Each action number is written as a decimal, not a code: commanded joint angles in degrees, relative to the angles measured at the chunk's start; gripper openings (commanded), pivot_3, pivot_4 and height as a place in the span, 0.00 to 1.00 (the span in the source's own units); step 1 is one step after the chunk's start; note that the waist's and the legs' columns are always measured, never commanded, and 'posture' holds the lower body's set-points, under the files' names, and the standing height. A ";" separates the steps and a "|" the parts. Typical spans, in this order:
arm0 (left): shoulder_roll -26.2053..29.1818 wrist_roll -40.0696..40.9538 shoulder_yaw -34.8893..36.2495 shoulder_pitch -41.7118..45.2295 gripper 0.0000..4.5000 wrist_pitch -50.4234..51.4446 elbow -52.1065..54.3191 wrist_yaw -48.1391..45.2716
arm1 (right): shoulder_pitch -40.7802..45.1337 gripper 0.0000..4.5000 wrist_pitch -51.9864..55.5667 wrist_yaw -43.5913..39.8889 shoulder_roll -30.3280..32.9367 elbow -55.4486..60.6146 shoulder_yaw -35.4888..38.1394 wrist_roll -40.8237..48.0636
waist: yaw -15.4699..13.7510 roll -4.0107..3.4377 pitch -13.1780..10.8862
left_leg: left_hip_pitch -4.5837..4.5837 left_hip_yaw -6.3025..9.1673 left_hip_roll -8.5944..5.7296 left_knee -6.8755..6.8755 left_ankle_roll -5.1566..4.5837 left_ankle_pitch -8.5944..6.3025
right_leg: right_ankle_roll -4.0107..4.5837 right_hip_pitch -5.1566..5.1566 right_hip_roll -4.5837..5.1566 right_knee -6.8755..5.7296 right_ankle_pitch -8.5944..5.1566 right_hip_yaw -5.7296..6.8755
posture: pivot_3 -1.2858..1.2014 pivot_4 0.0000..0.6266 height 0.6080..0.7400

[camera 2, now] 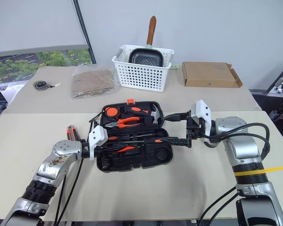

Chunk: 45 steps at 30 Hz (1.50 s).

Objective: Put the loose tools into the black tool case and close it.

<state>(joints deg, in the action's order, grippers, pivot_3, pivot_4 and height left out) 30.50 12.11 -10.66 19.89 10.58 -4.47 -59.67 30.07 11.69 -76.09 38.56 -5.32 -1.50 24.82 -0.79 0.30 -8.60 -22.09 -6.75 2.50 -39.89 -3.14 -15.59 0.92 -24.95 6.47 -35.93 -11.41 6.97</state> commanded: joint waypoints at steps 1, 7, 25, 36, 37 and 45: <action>0.49 -3.87 -2.78 -0.89 0.01 -0.25 -4.74 0.26 | 0.01 1.00 -1.36 -0.14 0.35 1.25 1.15 0.25 | 0.00 -0.03 0.02 | 0.03 0.00 0.00 0.00 0.00 0.00 | 0.00 0.03 0.00 -0.01 0.00 0.00 | 0.52 0.24 0.70; -0.05 1.53 1.50 -1.32 0.01 -0.47 -0.52 -0.48 | 0.15 1.00 -1.54 -0.16 0.50 0.97 1.52 0.33 | 0.07 -0.04 0.04 | 0.06 0.00 0.01 0.00 0.00 0.00 | -0.01 0.04 0.02 -0.02 0.00 -0.01 | 0.52 0.24 0.70; -5.48 12.98 32.63 -15.18 0.94 17.40 23.65 37.78 | 6.51 1.00 -6.39 -3.40 -3.82 -10.18 2.90 1.66 | 0.28 0.14 -0.08 | -0.14 -0.01 0.02 0.03 -0.03 -0.02 | 0.00 -0.08 0.03 0.10 0.06 -0.03 | 0.52 0.24 0.70; -17.38 6.68 27.34 -16.63 0.99 35.36 30.59 60.74 | 10.51 1.00 -9.19 -6.99 -5.17 -15.49 1.91 0.05 | -0.03 0.23 -0.13 | -0.19 0.02 -0.01 0.03 0.01 -0.01 | 0.39 -0.08 0.01 0.11 0.29 0.01 | 0.52 0.24 0.70; -18.11 6.29 26.98 -16.01 0.99 36.81 30.38 62.03 | 10.65 1.00 -9.20 -7.24 -5.06 -15.68 1.98 0.00 | 0.01 0.23 -0.13 | -0.19 0.03 -0.01 0.04 0.02 0.00 | 0.39 -0.09 0.01 0.10 0.29 0.02 | 0.52 0.24 0.70; -21.06 4.82 28.90 -12.73 0.99 43.63 30.27 68.30 | 9.98 1.00 -9.63 -7.64 -4.82 -15.52 2.57 -0.57 | 0.05 0.25 -0.14 | -0.14 0.04 0.01 0.03 0.11 0.06 | 0.13 -0.07 0.00 0.04 0.13 0.01 | 0.52 0.24 0.70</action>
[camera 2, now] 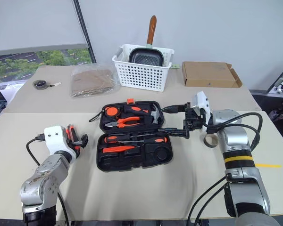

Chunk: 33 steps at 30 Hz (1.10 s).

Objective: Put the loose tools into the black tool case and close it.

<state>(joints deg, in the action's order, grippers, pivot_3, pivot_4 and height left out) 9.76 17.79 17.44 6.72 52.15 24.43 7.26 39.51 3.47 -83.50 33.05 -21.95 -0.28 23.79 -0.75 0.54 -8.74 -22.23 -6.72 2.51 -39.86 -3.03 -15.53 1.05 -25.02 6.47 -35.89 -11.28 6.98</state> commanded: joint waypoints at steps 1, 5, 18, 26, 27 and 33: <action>-0.56 -0.92 0.91 0.54 0.99 2.51 1.84 1.79 | 0.42 1.00 -1.53 -0.23 0.71 1.09 1.35 0.34 | 0.02 0.01 -0.01 | -0.01 0.00 0.00 0.00 0.00 0.00 | 0.00 -0.01 0.00 0.00 0.00 0.00 | 0.52 0.24 0.70; -0.45 -1.60 1.35 2.16 0.99 -1.72 3.11 1.90 | 0.23 1.00 -1.79 0.22 0.65 1.28 1.46 0.25 | 0.01 0.02 -0.01 | -0.01 0.00 0.01 0.02 0.00 0.00 | 0.24 -0.02 0.00 0.01 0.14 0.01 | 0.52 0.24 0.70; -4.13 0.70 9.32 2.51 0.42 6.78 3.43 5.18 | -0.65 1.00 -2.77 0.98 0.56 1.72 1.54 0.07 | 0.04 0.10 -0.06 | -0.06 0.00 0.00 0.03 0.00 -0.01 | 0.39 -0.04 0.01 0.06 0.22 0.04 | 0.52 0.24 0.70; 1.94 0.91 5.68 4.44 0.35 -4.60 1.32 -5.67 | -1.00 1.00 -2.75 1.22 0.77 2.27 1.63 0.21 | 0.06 0.20 -0.12 | -0.03 0.00 0.03 0.02 0.15 0.07 | 0.04 -0.07 -0.04 -0.02 0.02 0.03 | 0.52 0.24 0.70; 4.82 1.63 3.41 4.45 0.35 -8.70 1.12 -11.87 | -1.16 1.00 -2.63 1.24 0.80 2.47 1.67 0.28 | 0.02 0.21 -0.13 | -0.08 0.01 0.05 0.02 0.21 0.11 | 0.07 -0.12 -0.08 -0.02 0.03 0.07 | 0.52 0.24 0.70; 21.68 6.86 -5.42 2.08 0.35 -25.45 -2.07 -48.41 | -2.79 1.00 -2.10 0.91 1.60 3.55 1.92 0.42 | -0.04 0.21 -0.13 | -0.11 -0.04 0.06 0.03 0.70 -0.11 | 0.57 -0.15 -0.03 0.04 0.24 0.09 | 0.52 0.24 0.70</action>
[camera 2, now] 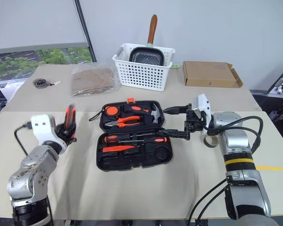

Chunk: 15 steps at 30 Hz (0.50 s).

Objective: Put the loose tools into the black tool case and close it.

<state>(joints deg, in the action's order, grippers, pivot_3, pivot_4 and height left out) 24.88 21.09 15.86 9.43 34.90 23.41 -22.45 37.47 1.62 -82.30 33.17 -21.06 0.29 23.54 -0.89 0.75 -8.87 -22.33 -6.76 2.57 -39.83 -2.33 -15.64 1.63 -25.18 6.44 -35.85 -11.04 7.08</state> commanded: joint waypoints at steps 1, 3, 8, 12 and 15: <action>8.67 3.85 -4.92 -0.82 0.35 -9.93 -1.73 -22.69 | -1.03 1.00 -0.19 -0.34 1.64 2.87 1.38 0.67 | 0.19 0.00 0.00 | -0.01 -0.04 0.00 0.00 0.00 0.00 | 0.00 -0.01 0.02 0.01 -0.01 -0.01 | 0.52 0.24 0.70; 13.62 4.39 -7.93 -0.83 0.35 -13.51 -3.23 -32.32 | -2.00 1.00 0.00 -0.37 2.30 3.76 1.58 0.80 | 0.21 -0.03 -0.02 | -0.02 -0.08 0.00 0.01 -0.07 0.04 | -0.06 -0.03 0.00 0.08 -0.05 -0.01 | 0.52 0.24 0.70; 20.68 2.83 -15.40 2.72 0.35 -20.83 -7.88 -48.23 | -4.03 1.00 0.17 0.07 4.13 5.37 2.09 0.78 | 0.20 -0.07 -0.04 | -0.04 -0.10 0.02 0.06 -0.58 0.06 | -0.41 -0.08 -0.04 0.08 -0.36 0.00 | 0.52 0.24 0.70; 21.34 -1.11 -22.75 8.13 0.35 -22.84 -10.09 -52.90 | -6.12 1.00 0.49 1.02 5.01 7.56 2.31 0.94 | 0.01 -0.08 -0.04 | -0.04 -0.08 0.01 0.05 -0.62 0.04 | -0.43 -0.05 -0.04 0.07 -0.37 0.00 | 0.52 0.24 0.70; 20.14 -3.60 -26.15 10.53 0.35 -23.15 -9.99 -52.70 | -7.03 1.00 0.80 1.64 5.32 8.62 2.38 1.03 | 0.07 -0.08 -0.04 | -0.03 -0.07 0.00 0.03 -0.65 0.03 | -0.45 -0.02 -0.05 0.08 -0.37 -0.01 | 0.52 0.24 0.70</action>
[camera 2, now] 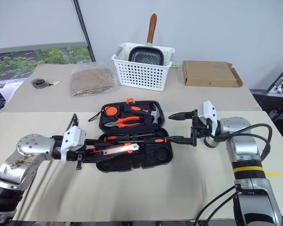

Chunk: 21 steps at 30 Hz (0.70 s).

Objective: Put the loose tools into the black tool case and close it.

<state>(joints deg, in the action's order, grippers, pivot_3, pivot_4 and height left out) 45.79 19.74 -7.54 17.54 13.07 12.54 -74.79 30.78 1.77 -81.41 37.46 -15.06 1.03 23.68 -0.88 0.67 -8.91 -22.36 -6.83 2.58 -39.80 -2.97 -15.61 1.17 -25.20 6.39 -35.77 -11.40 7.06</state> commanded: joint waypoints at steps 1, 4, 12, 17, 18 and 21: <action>-1.33 -2.71 -3.57 3.16 0.35 -0.89 1.05 0.16 | -0.68 1.00 0.88 0.91 1.23 3.02 1.64 0.92 | 0.10 0.00 0.00 | 0.00 -0.02 0.00 0.00 -0.02 -0.01 | -0.01 -0.01 0.00 0.01 0.00 -0.02 | 0.52 0.24 0.70; -1.45 -8.21 -6.56 4.66 0.35 -1.35 -0.09 2.62 | -1.88 1.00 1.00 1.11 2.14 3.89 1.93 0.84 | 0.23 0.00 0.00 | -0.01 -0.01 0.00 0.01 -0.04 -0.02 | -0.05 -0.02 -0.07 0.00 -0.03 -0.04 | 0.52 0.24 0.70; -2.74 -12.01 -8.46 4.99 0.35 0.76 -2.55 6.00 | -4.80 1.00 3.02 0.64 4.40 6.50 2.99 2.37 | 0.17 0.00 0.00 | 0.03 0.00 0.01 0.00 -0.06 -0.02 | -0.09 0.01 -0.08 -0.02 -0.06 -0.07 | 0.52 0.24 0.70; -3.67 -13.09 -9.15 4.32 0.35 2.29 -3.20 7.71 | -5.28 1.00 5.22 -0.55 4.69 8.84 3.01 4.23 | 0.03 0.00 0.00 | 0.06 0.04 0.01 -0.02 -0.06 -0.01 | -0.10 0.05 -0.07 -0.06 -0.05 -0.07 | 0.52 0.24 0.70; -3.69 -12.72 -9.34 3.82 0.35 3.13 -2.61 7.58 | -5.37 1.00 5.46 -0.63 4.80 9.24 2.91 4.37 | -0.01 0.00 0.00 | 0.07 0.04 0.01 -0.03 -0.06 -0.01 | -0.10 0.06 -0.06 -0.07 -0.05 -0.07 | 0.52 0.24 0.70; -3.13 -12.08 -10.15 2.54 0.35 5.00 -0.98 6.84 | -5.32 1.00 5.90 -0.86 4.74 9.86 2.68 4.37 | 0.00 -0.01 0.00 | 0.11 0.06 0.01 -0.04 -0.06 -0.01 | -0.10 0.10 -0.05 -0.08 -0.05 -0.07 | 0.52 0.24 0.70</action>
<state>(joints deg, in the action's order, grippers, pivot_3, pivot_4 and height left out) 42.09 8.45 -16.28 21.45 16.01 11.02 -67.90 25.53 7.34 -81.99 41.32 -7.17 2.43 26.16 -0.87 0.67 -8.90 -22.24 -6.76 2.59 -39.84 -3.03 -15.62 1.07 -25.08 6.34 -35.84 -11.45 6.99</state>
